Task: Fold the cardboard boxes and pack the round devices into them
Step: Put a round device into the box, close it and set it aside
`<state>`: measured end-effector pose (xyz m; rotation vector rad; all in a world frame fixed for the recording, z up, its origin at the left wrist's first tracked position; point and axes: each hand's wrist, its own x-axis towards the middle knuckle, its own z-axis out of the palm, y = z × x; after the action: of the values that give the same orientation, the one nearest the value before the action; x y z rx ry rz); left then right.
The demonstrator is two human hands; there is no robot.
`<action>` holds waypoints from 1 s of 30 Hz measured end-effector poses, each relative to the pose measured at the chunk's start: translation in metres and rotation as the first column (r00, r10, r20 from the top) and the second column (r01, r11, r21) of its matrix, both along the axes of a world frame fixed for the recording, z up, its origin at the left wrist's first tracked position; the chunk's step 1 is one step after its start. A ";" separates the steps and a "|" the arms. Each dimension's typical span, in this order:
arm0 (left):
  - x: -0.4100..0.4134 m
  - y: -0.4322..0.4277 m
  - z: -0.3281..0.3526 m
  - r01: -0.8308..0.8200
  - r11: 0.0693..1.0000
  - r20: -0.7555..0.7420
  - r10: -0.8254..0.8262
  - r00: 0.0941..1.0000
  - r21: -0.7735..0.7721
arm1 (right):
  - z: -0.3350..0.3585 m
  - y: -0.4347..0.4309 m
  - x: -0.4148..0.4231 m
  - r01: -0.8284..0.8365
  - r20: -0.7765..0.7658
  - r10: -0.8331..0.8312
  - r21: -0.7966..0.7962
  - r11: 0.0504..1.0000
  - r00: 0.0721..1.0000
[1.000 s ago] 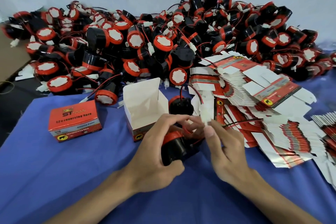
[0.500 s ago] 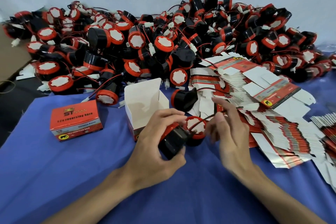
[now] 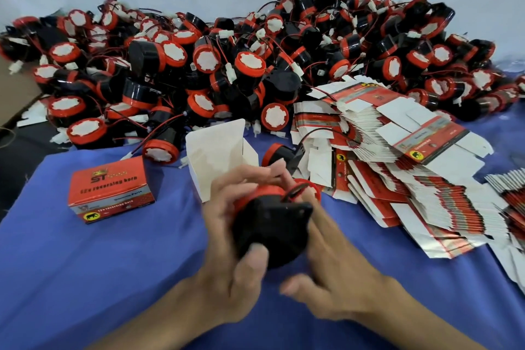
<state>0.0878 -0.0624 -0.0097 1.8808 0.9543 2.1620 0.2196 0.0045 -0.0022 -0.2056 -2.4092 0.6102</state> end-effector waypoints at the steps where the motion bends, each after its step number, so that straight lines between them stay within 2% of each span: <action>1: 0.002 -0.002 -0.004 -0.013 1.000 -0.061 0.012 0.998 -0.019 | -0.001 -0.004 -0.001 -0.084 -0.018 0.082 -0.178 0.980 0.996; 2: 0.004 0.000 -0.004 -0.067 0.995 -0.116 0.059 0.991 -0.071 | 0.000 -0.006 -0.002 -0.137 -0.067 0.122 -0.328 0.935 0.990; 3: 0.005 0.001 -0.004 -0.140 0.981 -0.143 0.121 0.982 -0.132 | 0.000 -0.005 -0.002 -0.143 -0.112 0.107 -0.399 0.906 0.988; 4: 0.003 0.002 0.000 -0.177 0.957 -0.098 0.158 0.983 -0.232 | 0.002 -0.005 -0.002 -0.099 -0.129 0.051 -0.403 0.910 0.990; 6: -0.004 0.004 0.007 -0.119 0.903 0.077 0.165 0.983 -0.414 | 0.003 0.002 -0.001 0.046 -0.163 -0.095 -0.284 0.958 0.982; 9: -0.016 -0.001 0.010 0.014 0.872 0.029 0.000 1.000 -0.489 | 0.000 0.016 0.000 0.289 -0.230 -0.273 0.035 0.957 0.934; 10: -0.017 -0.002 0.014 0.105 0.835 0.126 -0.043 0.991 -0.540 | -0.001 0.019 -0.001 0.338 -0.236 -0.304 0.121 0.933 0.923; 12: -0.016 -0.003 0.014 0.205 0.784 0.230 -0.081 0.970 -0.585 | -0.003 0.023 -0.002 0.369 -0.229 -0.316 0.249 0.895 0.921; 15: -0.012 -0.001 0.013 0.173 0.782 0.224 -0.044 0.974 -0.598 | -0.004 0.020 -0.002 0.296 -0.187 -0.248 0.306 0.905 0.951; 17: -0.012 0.000 0.012 0.119 0.799 0.239 0.031 0.971 -0.589 | -0.005 0.018 0.000 0.220 -0.195 -0.175 0.242 0.945 0.965; 19: -0.015 0.003 0.011 0.063 0.815 0.260 0.110 0.959 -0.577 | -0.003 0.017 0.001 0.183 -0.277 -0.139 0.138 0.973 0.951; 22: -0.020 0.008 0.009 0.002 0.831 0.291 0.193 0.937 -0.556 | 0.001 0.020 -0.002 0.180 -0.409 -0.182 -0.045 0.983 0.894; 24: -0.021 0.008 0.012 0.026 0.843 0.309 0.168 0.936 -0.538 | 0.002 0.021 -0.004 0.161 -0.417 -0.236 -0.209 0.965 0.878; 27: -0.019 0.006 0.015 0.088 0.850 0.308 0.090 0.947 -0.519 | 0.001 0.021 -0.004 0.111 -0.345 -0.287 -0.450 0.886 0.894; 30: -0.017 0.004 0.015 0.075 0.852 0.292 0.094 0.952 -0.519 | 0.002 0.021 -0.005 0.107 -0.306 -0.324 -0.558 0.823 0.895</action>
<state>0.0704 -0.0581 0.0052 1.2421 1.3134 1.8560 0.2148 0.0251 -0.0007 -0.5359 -1.7536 1.0882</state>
